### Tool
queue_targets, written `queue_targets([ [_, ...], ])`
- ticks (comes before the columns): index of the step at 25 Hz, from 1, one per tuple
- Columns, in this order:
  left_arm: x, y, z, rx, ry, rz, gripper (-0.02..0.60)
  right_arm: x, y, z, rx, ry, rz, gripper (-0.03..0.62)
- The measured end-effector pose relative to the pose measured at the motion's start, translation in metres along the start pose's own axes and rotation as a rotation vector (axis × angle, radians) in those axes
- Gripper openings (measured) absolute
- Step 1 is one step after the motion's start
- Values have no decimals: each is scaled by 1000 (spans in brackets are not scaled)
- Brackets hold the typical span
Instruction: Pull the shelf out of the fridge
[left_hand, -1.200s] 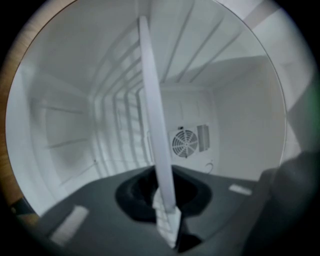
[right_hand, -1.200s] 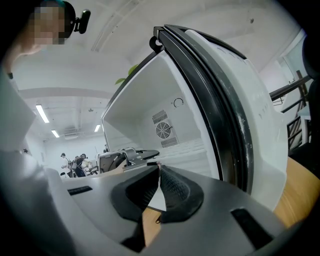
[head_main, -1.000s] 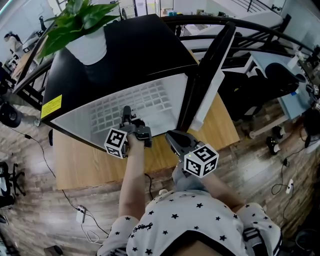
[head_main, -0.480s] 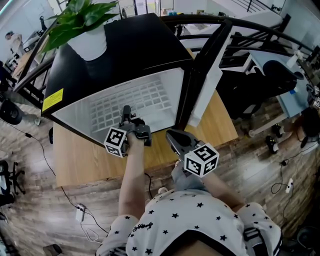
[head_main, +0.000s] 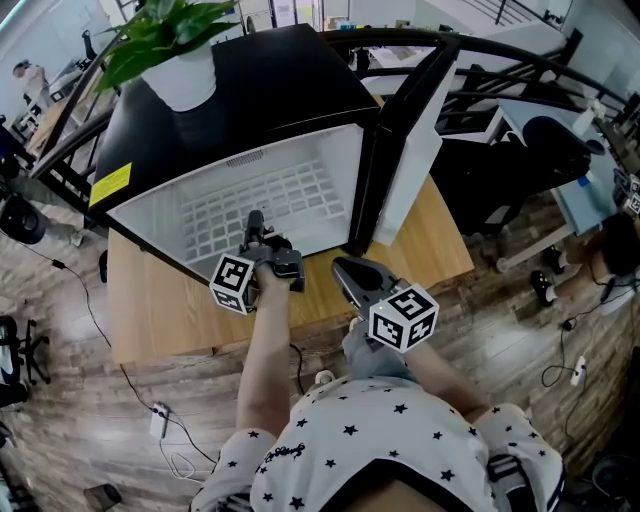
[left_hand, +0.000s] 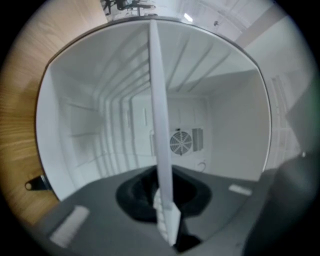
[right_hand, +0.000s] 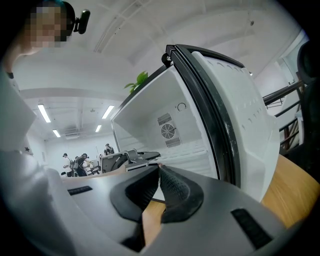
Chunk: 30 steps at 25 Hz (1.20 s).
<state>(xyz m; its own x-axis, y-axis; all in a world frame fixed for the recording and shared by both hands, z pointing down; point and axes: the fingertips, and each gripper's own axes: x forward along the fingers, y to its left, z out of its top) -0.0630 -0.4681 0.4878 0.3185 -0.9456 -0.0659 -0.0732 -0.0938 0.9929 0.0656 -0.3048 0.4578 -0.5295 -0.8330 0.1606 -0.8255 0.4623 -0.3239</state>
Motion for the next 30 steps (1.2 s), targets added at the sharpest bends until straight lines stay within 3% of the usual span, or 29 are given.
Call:
queue_targets([
  [30,-62,-3,-17,-5,11,26,32,-46,21,-7,34,-54,-47,23],
])
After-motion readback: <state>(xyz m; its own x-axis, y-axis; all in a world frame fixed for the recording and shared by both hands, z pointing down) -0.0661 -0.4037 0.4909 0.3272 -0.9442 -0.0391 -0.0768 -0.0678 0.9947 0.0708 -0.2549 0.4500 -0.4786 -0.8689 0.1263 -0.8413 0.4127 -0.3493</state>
